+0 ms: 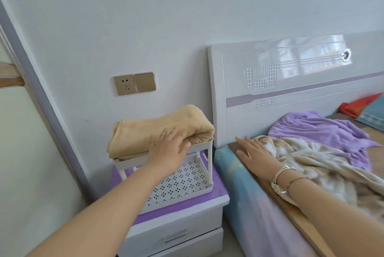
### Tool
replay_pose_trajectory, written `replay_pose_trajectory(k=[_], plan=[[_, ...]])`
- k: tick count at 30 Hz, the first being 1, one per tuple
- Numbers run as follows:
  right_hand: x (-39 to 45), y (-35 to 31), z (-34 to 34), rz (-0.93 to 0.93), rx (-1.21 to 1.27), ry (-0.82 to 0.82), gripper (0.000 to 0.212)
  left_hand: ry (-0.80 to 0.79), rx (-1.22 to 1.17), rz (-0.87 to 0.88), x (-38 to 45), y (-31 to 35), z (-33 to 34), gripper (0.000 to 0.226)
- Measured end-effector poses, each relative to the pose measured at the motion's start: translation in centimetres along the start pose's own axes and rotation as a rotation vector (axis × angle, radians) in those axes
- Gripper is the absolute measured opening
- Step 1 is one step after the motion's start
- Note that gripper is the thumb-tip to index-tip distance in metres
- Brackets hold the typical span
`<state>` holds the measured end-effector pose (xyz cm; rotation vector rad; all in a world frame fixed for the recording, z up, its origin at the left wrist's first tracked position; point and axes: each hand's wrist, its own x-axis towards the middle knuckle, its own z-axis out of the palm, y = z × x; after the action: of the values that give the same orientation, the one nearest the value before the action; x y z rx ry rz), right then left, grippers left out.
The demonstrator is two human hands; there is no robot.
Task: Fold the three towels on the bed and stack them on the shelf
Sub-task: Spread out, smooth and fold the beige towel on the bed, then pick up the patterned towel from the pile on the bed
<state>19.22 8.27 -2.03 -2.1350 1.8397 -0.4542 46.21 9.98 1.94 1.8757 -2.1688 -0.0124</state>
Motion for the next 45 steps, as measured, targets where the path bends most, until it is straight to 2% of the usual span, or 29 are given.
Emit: replay_pose_trajectory(k=[6,10,16,21,26,28,30,33,35,39,42,45], plan=[[-7.8,9.5,-2.4,0.179,-0.042,-0.024,0.04,-0.132,-0.054,0.178,-0.9,10.4,5.1,0.047],[-12.6,15.8,-3.2,0.391,-0.053,-0.093,0.04,-0.273,-0.067,0.316,-1.3,17.7,10.3,0.044],[-15.1,21.9,0.4,0.536,0.041,-0.179,0.036,-0.452,-0.083,0.397,-1.4,23.0,16.6,0.043],[-15.3,23.3,5.2,0.562,0.062,-0.32,0.036,-0.547,-0.128,0.354,-1.1,24.1,20.7,0.043],[-16.6,23.7,7.4,0.545,-0.115,-0.299,0.047,-0.593,-0.176,0.341,-1.5,25.4,22.8,0.044],[-17.2,23.6,6.4,0.556,-0.12,-0.213,0.04,-0.579,-0.201,0.353,-1.9,26.1,23.0,0.043],[-17.8,23.4,5.0,0.558,0.042,-0.045,0.029,-0.549,-0.212,0.381,-2.4,27.0,23.0,0.044],[-20.0,23.3,1.9,0.577,0.184,0.153,0.032,-0.549,-0.21,0.442,-3.9,29.1,22.9,0.05],[-21.8,23.2,0.3,0.539,0.107,0.133,0.03,-0.579,-0.214,0.495,-5.1,30.8,23.0,0.054],[-25.5,22.6,0.0,0.546,0.007,-0.015,0.026,-0.635,-0.24,0.555,-6.9,33.3,23.8,0.053],[-27.8,22.6,1.5,0.595,0.05,-0.064,0.025,-0.608,-0.249,0.496,-7.4,34.2,25.2,0.052],[-28.3,22.3,2.7,0.66,0.108,-0.121,0.03,-0.551,-0.222,0.435,-7.8,33.9,26.6,0.037]])
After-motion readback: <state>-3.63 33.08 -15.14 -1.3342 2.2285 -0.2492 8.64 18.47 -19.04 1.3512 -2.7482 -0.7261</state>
